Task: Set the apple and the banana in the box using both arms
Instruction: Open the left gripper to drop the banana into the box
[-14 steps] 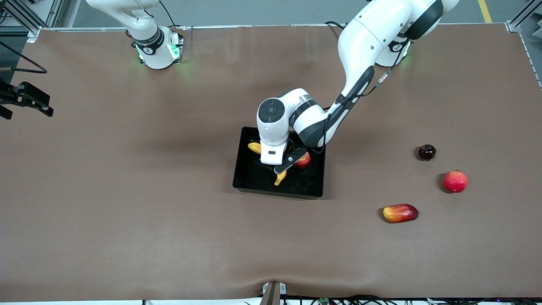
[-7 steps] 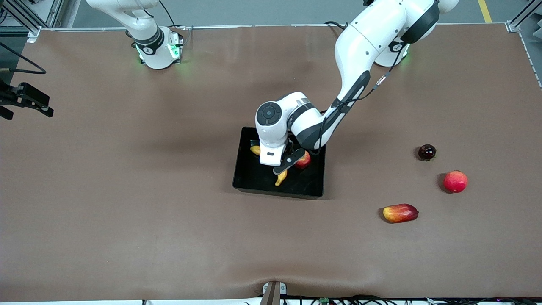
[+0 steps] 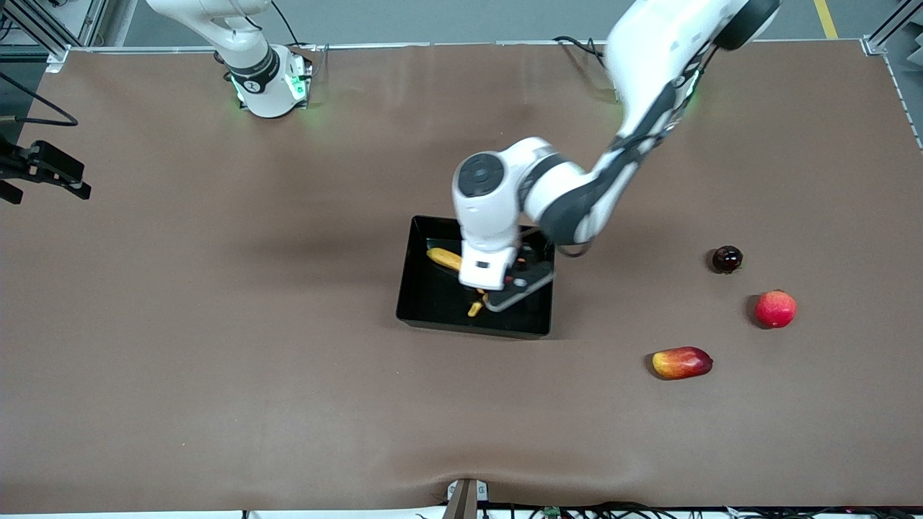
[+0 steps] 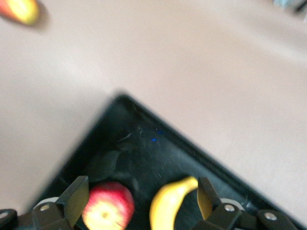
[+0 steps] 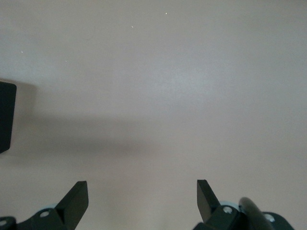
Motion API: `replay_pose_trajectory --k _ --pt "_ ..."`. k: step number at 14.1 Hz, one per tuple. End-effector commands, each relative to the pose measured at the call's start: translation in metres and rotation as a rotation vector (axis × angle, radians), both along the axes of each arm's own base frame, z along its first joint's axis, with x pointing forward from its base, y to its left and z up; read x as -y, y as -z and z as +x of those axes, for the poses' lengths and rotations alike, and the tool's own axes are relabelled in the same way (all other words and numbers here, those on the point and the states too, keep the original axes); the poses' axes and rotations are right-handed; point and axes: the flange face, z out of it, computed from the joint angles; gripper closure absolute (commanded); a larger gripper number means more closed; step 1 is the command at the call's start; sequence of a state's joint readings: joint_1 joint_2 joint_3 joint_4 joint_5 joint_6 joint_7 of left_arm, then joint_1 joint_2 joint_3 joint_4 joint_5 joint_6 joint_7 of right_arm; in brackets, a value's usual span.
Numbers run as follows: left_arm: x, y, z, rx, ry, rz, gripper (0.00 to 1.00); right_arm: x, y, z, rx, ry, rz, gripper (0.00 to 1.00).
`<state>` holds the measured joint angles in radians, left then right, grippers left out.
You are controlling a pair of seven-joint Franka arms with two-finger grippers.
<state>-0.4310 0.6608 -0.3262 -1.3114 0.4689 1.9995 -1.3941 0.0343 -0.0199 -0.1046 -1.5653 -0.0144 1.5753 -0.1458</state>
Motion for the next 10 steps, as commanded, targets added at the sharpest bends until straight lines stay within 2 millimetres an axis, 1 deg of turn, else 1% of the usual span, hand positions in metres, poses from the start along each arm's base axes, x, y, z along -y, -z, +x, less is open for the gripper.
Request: replay_pose_trajectory --k 1,2,4,5,6,7,8,9,10 --pt "-0.062 -0.087 0.007 0.005 0.015 -0.019 0.0 0.003 0.0 0.0 0.002 -0.002 0.021 0.0" --pt "-0.082 -0.113 0.007 -0.003 0.028 -0.01 0.0 0.002 0.0 0.0 0.002 -0.005 0.021 0.0" --pt "-0.118 -0.157 0.0 -0.006 0.015 0.033 0.0 0.002 0.001 0.0 0.001 -0.003 0.021 0.0" --pt "-0.137 -0.175 0.002 0.007 0.018 0.042 0.0 0.002 0.002 0.001 -0.001 -0.003 0.021 0.0" --pt "-0.148 -0.192 -0.001 0.014 0.052 0.054 0.0 0.001 0.002 0.001 0.0 -0.003 0.027 0.0" --pt "-0.155 -0.204 -0.007 0.002 0.065 0.075 0.0 0.001 0.002 0.001 0.0 -0.005 0.029 0.0" --pt "-0.169 -0.217 -0.01 0.0 0.058 0.086 0.0 0.002 0.002 0.001 -0.002 -0.003 0.029 0.0" --pt "-0.185 -0.224 -0.007 -0.004 0.072 0.09 0.0 0.002 0.002 0.001 -0.002 -0.003 0.029 0.0" --pt "-0.197 -0.235 -0.009 -0.018 0.117 0.067 0.0 0.002 0.002 0.001 -0.002 -0.003 0.029 0.0"
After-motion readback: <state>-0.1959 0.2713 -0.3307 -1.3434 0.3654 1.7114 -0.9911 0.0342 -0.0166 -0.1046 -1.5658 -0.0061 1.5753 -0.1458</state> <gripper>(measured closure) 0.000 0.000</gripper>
